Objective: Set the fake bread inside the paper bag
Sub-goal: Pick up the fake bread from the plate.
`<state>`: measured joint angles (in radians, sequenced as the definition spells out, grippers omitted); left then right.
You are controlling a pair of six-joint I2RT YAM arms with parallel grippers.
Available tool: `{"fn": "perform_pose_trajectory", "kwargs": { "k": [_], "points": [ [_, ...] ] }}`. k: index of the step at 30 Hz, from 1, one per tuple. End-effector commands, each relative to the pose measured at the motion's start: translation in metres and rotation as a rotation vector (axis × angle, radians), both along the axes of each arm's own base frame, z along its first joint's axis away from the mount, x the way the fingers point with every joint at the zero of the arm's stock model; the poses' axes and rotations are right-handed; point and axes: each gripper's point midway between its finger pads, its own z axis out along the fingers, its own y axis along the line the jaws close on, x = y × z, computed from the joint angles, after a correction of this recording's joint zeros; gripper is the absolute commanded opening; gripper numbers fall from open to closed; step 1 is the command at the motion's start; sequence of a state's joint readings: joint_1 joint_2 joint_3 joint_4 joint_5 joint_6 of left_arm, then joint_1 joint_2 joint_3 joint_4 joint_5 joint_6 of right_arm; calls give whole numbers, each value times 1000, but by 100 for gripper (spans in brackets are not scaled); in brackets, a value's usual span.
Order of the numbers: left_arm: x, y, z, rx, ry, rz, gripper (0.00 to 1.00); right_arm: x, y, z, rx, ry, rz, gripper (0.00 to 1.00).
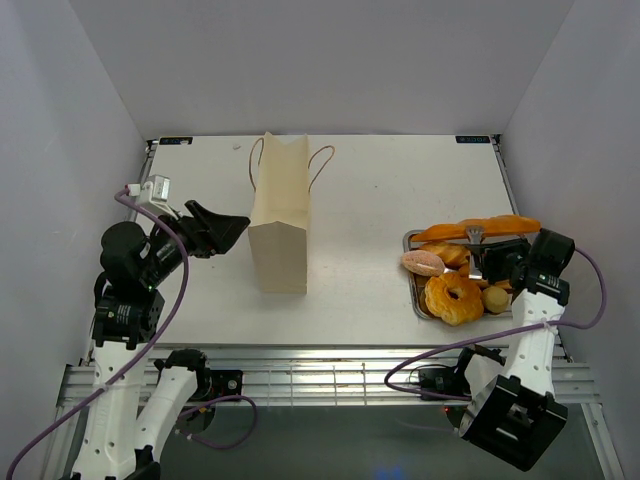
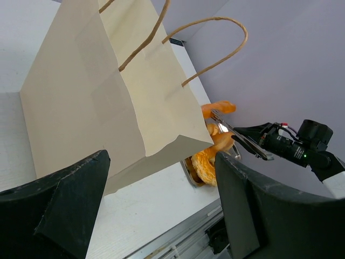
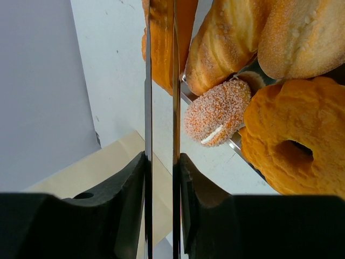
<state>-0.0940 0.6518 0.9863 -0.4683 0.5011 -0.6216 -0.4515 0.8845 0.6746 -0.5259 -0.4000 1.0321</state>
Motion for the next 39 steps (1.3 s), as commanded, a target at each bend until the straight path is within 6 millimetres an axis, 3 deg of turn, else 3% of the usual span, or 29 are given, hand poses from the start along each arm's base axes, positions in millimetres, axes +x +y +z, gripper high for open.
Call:
{"fn": "perform_pose_trajectory", "kwargs": {
  "k": [1, 12, 18, 25, 26, 28, 29, 34, 36, 39],
  "points": [
    [-2, 7, 17, 1, -31, 44, 89, 8, -2, 36, -77, -119, 47, 8],
    [5, 22, 22, 4, -13, 150, 86, 18, 1, 75, -142, -216, 105, 8],
    [11, 32, 26, 17, -16, 211, 86, 22, 13, 99, -147, -282, 168, 8],
    [17, 40, 48, 57, -70, 254, 82, 37, 44, 153, -157, -417, 304, 8],
    [17, 40, 54, 61, -85, 251, 82, 39, 48, 171, -171, -455, 317, 8],
    [18, 39, 62, 61, -108, 244, 81, 44, 61, 186, -158, -483, 361, 8],
    [17, 36, 67, 61, -125, 226, 81, 46, 66, 207, -171, -527, 374, 8],
    [12, 23, 96, 50, -228, 145, 84, 54, 99, 254, -170, -616, 468, 8],
    [14, 15, 98, 46, -230, 93, 90, 53, 107, 280, -181, -670, 487, 8],
    [21, 5, 95, 40, -215, 34, 90, 55, 121, 298, -177, -706, 533, 8]
  ]
}}
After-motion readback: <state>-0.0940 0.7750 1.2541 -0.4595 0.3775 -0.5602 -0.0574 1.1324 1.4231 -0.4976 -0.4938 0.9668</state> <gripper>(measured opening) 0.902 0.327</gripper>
